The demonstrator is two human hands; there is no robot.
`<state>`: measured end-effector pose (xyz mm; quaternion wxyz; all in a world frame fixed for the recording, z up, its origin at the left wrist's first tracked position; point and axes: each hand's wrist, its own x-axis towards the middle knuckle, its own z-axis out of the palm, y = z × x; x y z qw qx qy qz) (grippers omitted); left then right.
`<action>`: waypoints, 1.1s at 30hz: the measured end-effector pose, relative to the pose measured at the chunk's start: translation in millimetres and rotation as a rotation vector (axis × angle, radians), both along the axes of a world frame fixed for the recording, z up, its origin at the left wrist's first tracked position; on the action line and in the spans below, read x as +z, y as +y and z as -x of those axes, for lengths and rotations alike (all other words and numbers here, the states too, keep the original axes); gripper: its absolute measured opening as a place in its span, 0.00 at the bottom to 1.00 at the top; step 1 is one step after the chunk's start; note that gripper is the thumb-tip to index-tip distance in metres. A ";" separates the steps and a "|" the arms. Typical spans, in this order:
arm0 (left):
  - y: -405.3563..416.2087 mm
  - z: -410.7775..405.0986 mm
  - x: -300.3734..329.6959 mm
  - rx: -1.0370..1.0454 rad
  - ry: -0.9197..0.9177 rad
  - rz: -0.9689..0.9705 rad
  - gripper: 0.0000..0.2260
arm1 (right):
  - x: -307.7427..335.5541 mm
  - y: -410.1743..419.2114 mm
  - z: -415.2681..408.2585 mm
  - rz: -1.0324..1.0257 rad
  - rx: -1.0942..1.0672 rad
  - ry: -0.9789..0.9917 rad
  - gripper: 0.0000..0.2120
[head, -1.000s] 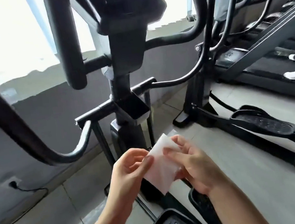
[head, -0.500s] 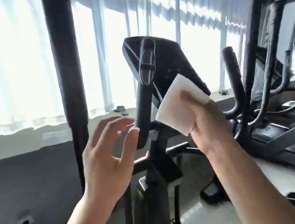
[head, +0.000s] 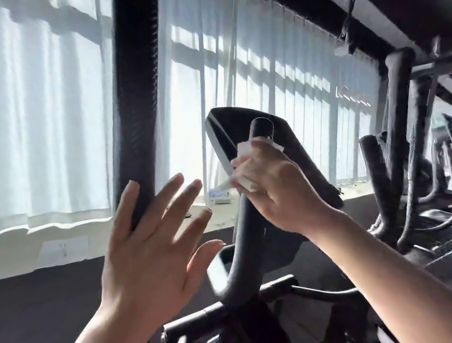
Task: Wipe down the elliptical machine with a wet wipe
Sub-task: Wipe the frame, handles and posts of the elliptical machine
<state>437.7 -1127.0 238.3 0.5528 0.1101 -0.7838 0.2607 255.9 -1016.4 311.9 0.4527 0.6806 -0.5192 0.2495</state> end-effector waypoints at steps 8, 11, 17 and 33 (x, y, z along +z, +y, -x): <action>-4.1 1.6 -0.1 -0.032 0.013 0.022 0.26 | -53.1 10.2 -27.0 -0.174 -0.033 0.071 0.08; -5.7 1.2 0.1 -0.057 0.034 0.011 0.26 | -3.0 14.7 -25.4 -0.054 0.016 0.092 0.08; -9.3 2.4 0.3 -0.127 0.079 0.009 0.22 | 104.3 7.1 -4.6 0.299 -0.327 0.231 0.11; -12.2 3.1 -2.0 -0.187 0.119 0.031 0.22 | -83.2 14.4 -20.8 -0.047 -0.034 -0.189 0.15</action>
